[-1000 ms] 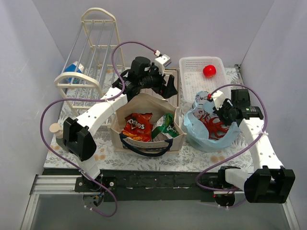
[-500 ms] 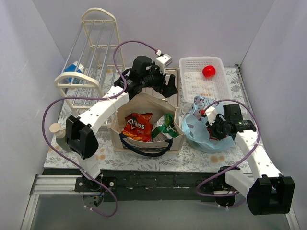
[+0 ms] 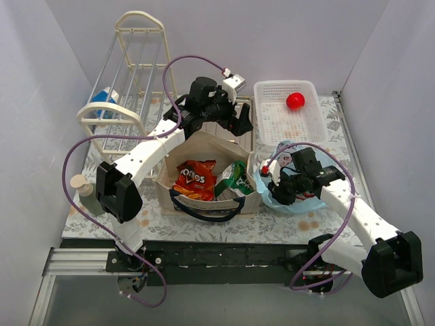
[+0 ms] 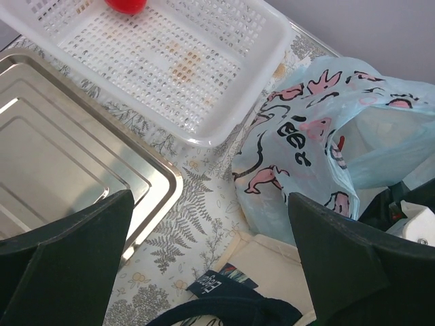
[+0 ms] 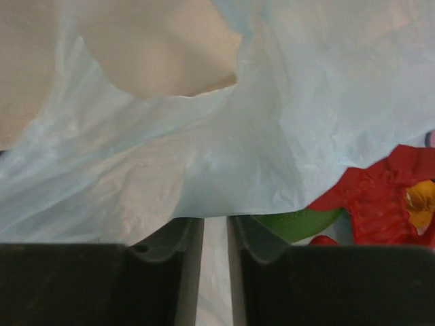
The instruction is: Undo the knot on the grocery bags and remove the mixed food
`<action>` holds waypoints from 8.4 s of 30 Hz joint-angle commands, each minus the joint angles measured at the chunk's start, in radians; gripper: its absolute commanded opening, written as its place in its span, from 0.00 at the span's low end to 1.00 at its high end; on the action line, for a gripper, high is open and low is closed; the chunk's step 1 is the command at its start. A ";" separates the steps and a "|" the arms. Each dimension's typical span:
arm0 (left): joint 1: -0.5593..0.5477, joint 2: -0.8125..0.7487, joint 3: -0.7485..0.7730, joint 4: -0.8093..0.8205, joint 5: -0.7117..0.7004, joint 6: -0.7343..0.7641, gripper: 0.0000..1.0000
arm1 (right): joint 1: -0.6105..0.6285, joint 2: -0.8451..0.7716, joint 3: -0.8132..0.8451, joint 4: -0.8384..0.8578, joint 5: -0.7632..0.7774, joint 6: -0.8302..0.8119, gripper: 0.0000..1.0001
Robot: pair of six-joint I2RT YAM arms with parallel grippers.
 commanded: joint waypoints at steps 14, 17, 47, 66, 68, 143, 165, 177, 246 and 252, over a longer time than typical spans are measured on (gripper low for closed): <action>-0.004 -0.036 0.003 -0.030 -0.016 0.033 0.98 | -0.009 0.012 0.027 0.200 0.287 -0.015 0.54; -0.004 -0.042 -0.012 -0.035 -0.019 0.044 0.98 | -0.009 0.028 -0.019 0.180 0.234 -0.038 0.67; -0.004 -0.016 -0.009 -0.026 -0.028 0.047 0.98 | 0.016 0.005 0.100 -0.078 0.298 -0.117 0.45; -0.004 -0.044 -0.047 -0.017 -0.007 0.039 0.98 | 0.011 -0.087 0.137 -0.089 0.728 -0.167 0.44; -0.004 -0.047 -0.053 -0.017 -0.005 0.042 0.98 | 0.009 -0.121 0.108 -0.046 0.808 -0.174 0.43; -0.004 -0.084 -0.150 0.014 0.121 -0.038 0.98 | -0.363 0.214 0.217 0.059 0.228 0.136 0.47; -0.004 -0.039 -0.090 -0.090 -0.059 0.228 0.98 | -0.365 -0.054 0.600 -0.209 -0.196 -0.010 0.22; -0.004 -0.119 -0.118 -0.123 0.010 0.407 0.98 | -0.365 0.274 0.701 0.476 0.134 0.390 0.01; -0.110 -0.055 -0.216 0.290 0.130 0.263 0.98 | -0.399 0.155 0.343 0.231 0.458 -0.033 0.12; -0.110 -0.049 -0.208 0.224 0.081 0.298 0.98 | -0.383 0.151 0.332 0.226 0.248 0.073 0.15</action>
